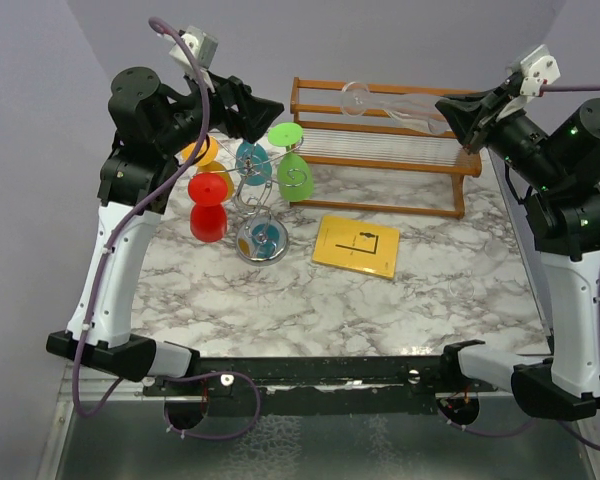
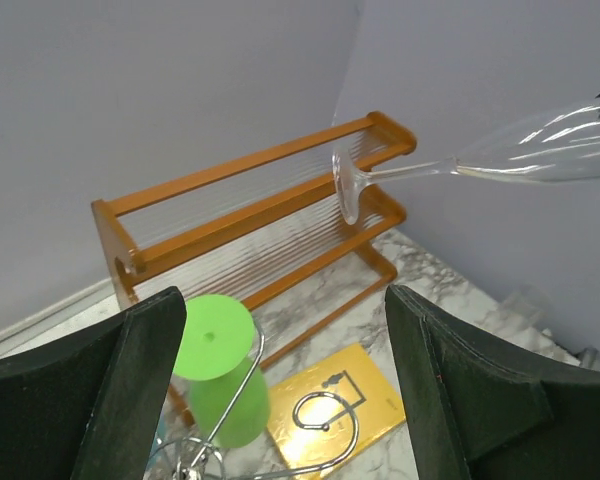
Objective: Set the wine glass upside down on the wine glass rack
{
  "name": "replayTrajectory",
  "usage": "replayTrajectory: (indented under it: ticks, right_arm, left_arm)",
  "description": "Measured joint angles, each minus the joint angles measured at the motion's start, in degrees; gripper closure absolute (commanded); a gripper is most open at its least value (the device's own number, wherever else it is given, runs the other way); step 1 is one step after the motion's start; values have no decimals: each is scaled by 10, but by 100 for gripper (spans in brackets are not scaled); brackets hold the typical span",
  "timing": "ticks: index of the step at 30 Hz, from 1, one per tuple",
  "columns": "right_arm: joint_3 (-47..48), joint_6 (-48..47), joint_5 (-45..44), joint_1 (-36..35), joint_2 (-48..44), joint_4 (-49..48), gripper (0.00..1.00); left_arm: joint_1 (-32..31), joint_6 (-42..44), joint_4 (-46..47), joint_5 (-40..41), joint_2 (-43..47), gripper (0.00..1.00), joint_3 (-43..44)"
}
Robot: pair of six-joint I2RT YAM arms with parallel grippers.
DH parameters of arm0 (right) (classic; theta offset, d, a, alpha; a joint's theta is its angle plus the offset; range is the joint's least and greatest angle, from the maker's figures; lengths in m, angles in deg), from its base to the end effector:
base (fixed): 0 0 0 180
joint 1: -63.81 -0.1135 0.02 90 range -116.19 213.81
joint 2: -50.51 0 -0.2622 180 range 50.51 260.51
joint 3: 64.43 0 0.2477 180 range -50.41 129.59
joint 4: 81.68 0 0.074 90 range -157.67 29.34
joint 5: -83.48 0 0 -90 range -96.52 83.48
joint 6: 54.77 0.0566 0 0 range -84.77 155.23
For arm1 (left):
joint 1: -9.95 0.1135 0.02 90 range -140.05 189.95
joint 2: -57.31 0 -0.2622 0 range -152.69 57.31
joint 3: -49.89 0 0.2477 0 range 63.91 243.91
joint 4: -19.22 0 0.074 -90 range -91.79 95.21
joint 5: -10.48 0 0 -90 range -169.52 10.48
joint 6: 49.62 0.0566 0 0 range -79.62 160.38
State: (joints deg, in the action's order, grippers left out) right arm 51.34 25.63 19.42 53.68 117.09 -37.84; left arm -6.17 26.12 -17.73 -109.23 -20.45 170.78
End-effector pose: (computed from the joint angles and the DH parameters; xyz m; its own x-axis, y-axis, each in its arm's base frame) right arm 0.1945 0.0599 0.5532 0.1884 -0.1187 -0.9749 -0.5634 0.8000 -0.2063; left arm 0.2493 -0.1013 0.5523 -0.0758 -0.2008 -0.9767 0.7180 0.6687 -0.1932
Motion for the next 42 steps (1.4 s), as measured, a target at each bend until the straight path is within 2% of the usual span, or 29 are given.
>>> replayTrajectory:
  ticks: [10,19,22,34,38,42]
  right_arm:
    - [20,83,75,0,28,-32,99]
    - [20,127,127,0,37,-51,99]
    - [19,131,136,0,37,-59,99]
    - [5,136,153,0,36,-66,99]
    - [2,137,157,0,35,-71,99]
    - [-2,133,162,0,33,-73,98]
  left_arm:
    - [-4,-144,108,-64,-28,23,-42]
    - [-37,-185,135,-79,-56,34,-76]
    - [-45,-187,135,-79,-63,41,-77]
    - [-61,-198,135,-78,-78,81,-77]
    - [-61,-198,135,-78,-78,98,-77]
    - [-61,-206,135,-71,-78,100,-77]
